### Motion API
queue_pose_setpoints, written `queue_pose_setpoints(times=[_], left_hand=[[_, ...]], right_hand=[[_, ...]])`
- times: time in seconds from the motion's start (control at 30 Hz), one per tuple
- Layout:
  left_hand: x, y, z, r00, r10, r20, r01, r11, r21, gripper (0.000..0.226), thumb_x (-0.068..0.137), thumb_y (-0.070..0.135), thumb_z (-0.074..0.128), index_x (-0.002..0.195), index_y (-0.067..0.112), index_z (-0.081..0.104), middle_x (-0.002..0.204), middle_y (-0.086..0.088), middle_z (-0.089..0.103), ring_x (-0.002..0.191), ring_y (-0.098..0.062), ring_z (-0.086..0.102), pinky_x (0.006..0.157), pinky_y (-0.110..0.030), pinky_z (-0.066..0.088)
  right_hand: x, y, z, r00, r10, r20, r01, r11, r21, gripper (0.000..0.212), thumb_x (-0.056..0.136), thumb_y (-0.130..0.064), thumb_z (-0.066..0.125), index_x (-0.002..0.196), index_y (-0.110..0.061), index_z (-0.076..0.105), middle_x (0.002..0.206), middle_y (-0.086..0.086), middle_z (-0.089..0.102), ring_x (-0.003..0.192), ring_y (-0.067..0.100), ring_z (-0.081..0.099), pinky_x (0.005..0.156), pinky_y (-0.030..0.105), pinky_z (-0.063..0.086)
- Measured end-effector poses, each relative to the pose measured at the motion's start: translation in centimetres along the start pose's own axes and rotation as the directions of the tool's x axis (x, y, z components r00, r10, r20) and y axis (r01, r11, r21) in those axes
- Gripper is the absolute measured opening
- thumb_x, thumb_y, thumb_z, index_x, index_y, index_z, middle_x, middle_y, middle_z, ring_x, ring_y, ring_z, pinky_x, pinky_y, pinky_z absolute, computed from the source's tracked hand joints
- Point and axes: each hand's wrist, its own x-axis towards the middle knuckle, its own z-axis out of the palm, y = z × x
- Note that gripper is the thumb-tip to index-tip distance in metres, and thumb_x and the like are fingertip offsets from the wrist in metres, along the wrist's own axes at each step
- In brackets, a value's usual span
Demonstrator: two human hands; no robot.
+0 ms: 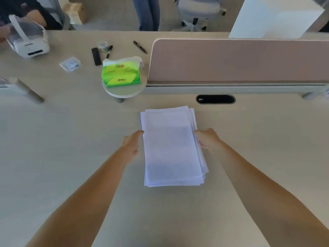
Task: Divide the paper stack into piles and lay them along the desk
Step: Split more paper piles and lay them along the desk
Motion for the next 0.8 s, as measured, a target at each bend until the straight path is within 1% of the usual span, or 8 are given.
queue_pose_setpoints(times=[0.07,0.17,0.3,0.43,0.53,0.63,0.73,0.8], left_hand=[[0.7,-0.5,1.3,0.999,-0.015,-0.035,0.015,1.0,0.001,0.045,0.067,0.045,0.072,0.095,0.015,0.053,0.073,-0.002,0.04,0.066,-0.018,0.043,0.059,-0.028,0.038],[1.4,-1.0,3.0,0.999,-0.028,-0.046,0.026,0.999,-0.04,0.03,0.082,0.036,0.069,0.097,0.012,0.059,0.088,-0.008,0.062,0.089,-0.024,0.063,0.07,-0.03,0.05],[2.1,-1.1,3.9,0.997,-0.043,-0.07,0.04,0.998,-0.044,0.048,0.075,0.037,0.071,0.113,0.009,0.063,0.113,-0.014,0.071,0.1,-0.029,0.071,0.09,-0.041,0.056],[2.7,-1.0,4.1,0.992,-0.057,-0.116,0.061,0.998,0.033,0.065,0.053,0.049,0.069,0.106,0.01,0.065,0.109,-0.012,0.071,0.096,-0.03,0.071,0.09,-0.047,0.056],[3.3,-0.9,3.9,0.985,-0.066,-0.158,0.075,0.996,0.054,0.068,0.049,0.052,0.068,0.102,0.01,0.065,0.106,-0.01,0.072,0.092,-0.03,0.071,0.087,-0.045,0.056],[3.1,-0.6,3.9,0.987,-0.074,-0.144,0.083,0.995,0.057,0.057,0.063,0.044,0.07,0.107,0.008,0.067,0.102,-0.008,0.072,0.086,-0.028,0.07,0.076,-0.037,0.054],[3.2,-0.7,3.8,0.989,-0.071,-0.133,0.079,0.995,0.055,0.04,0.079,0.035,0.067,0.108,0.007,0.068,0.106,-0.011,0.073,0.09,-0.029,0.071,0.075,-0.036,0.055],[3.3,-0.8,3.8,0.989,-0.066,-0.135,0.075,0.995,0.059,0.038,0.08,0.034,0.067,0.107,0.007,0.069,0.107,-0.012,0.073,0.089,-0.029,0.071,0.076,-0.037,0.056]], right_hand=[[2.3,0.9,0.2,0.999,0.034,0.024,-0.033,0.999,-0.024,0.023,0.072,-0.027,0.06,0.08,-0.006,0.059,0.071,0.007,0.055,0.061,0.021,0.052,0.062,0.03,0.042],[4.9,1.5,0.5,0.998,0.055,0.044,-0.055,0.998,-0.005,0.024,0.067,-0.028,0.059,0.077,-0.006,0.063,0.073,0.009,0.058,0.064,0.024,0.054,0.062,0.032,0.042],[5.7,0.5,0.5,0.994,0.091,0.052,-0.091,0.996,-0.013,0.018,0.075,-0.026,0.058,0.08,-0.008,0.058,0.074,0.006,0.053,0.069,0.022,0.05,0.062,0.029,0.038],[6.7,0.3,1.2,0.985,0.103,0.14,-0.096,0.994,-0.058,0.038,0.07,-0.032,0.06,0.088,0.001,0.068,0.072,0.007,0.058,0.066,0.024,0.056,0.065,0.032,0.045],[6.8,0.0,1.7,0.979,0.094,0.183,-0.082,0.994,-0.072,0.023,0.077,-0.031,0.061,0.08,-0.008,0.061,0.071,0.006,0.055,0.066,0.023,0.051,0.065,0.032,0.041],[6.5,0.0,1.9,0.972,0.071,0.225,-0.074,0.997,0.005,0.02,0.081,-0.031,0.066,0.083,-0.012,0.058,0.072,0.008,0.052,0.065,0.021,0.048,0.064,0.029,0.039],[5.6,0.5,2.5,0.97,0.02,0.243,-0.031,0.999,0.043,0.02,0.088,-0.03,0.064,0.085,-0.011,0.057,0.071,0.004,0.053,0.062,0.019,0.048,0.057,0.026,0.036],[4.9,1.0,3.2,0.956,0.021,0.291,-0.061,0.99,0.129,0.029,0.085,-0.036,0.066,0.099,-0.011,0.061,0.088,0.012,0.064,0.074,0.021,0.055,0.067,0.028,0.041]])
